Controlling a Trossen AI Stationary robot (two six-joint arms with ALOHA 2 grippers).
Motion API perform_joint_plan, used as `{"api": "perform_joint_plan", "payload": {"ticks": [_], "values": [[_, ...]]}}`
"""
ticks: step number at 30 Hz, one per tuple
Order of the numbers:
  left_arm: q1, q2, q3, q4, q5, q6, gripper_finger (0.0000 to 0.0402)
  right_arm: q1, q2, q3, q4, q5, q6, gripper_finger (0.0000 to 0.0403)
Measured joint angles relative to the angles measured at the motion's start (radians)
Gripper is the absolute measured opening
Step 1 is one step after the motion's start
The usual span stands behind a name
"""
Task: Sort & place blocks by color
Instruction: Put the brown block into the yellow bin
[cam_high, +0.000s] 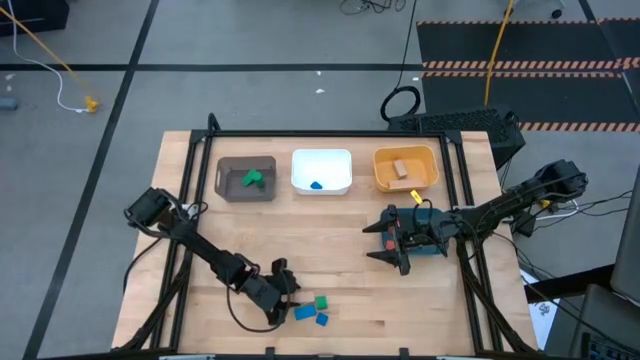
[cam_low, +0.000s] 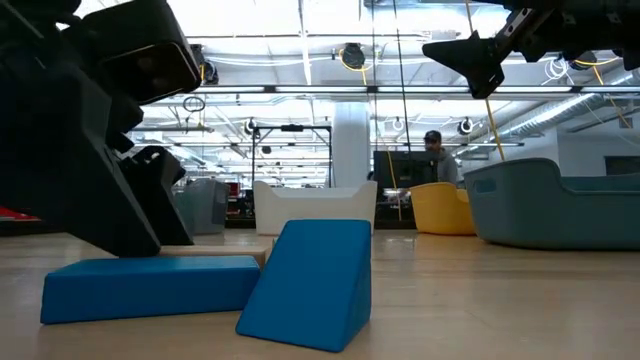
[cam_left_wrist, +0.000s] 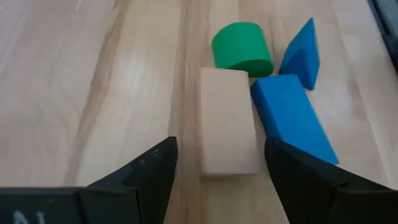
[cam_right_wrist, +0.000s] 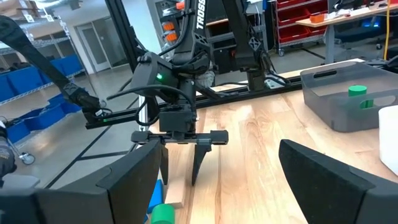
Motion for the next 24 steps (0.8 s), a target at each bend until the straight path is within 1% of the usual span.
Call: {"api": "perform_joint_plan", "payload": {"ticks": [7, 14, 17, 22, 24], "values": [[-0.001, 0.043, 0.003, 0.024, -0.026, -0.006, 0.0246, 0.0, 0.0, 0.0, -0.03, 0.0, 0.002, 0.0318], [0.012, 0.048, 0.002, 0.045, -0.036, 0.084, 0.0241, 0.0, 0.0, 0.0, -0.031, 0.0, 0.003, 0.0318], [0.02, 0.048, 0.002, 0.031, -0.036, 0.108, 0.0216, 0.0, 0.0, 0.0, -0.033, 0.0, 0.003, 0.0318], [0.034, 0.048, 0.003, -0.004, -0.037, 0.169, 0.0134, 0.0, 0.0, 0.0, -0.037, 0.0, 0.003, 0.0318], [0.045, 0.048, 0.003, -0.01, -0.038, 0.182, 0.0132, 0.0, 0.0, 0.0, -0.037, 0.0, 0.003, 0.0318]]}}
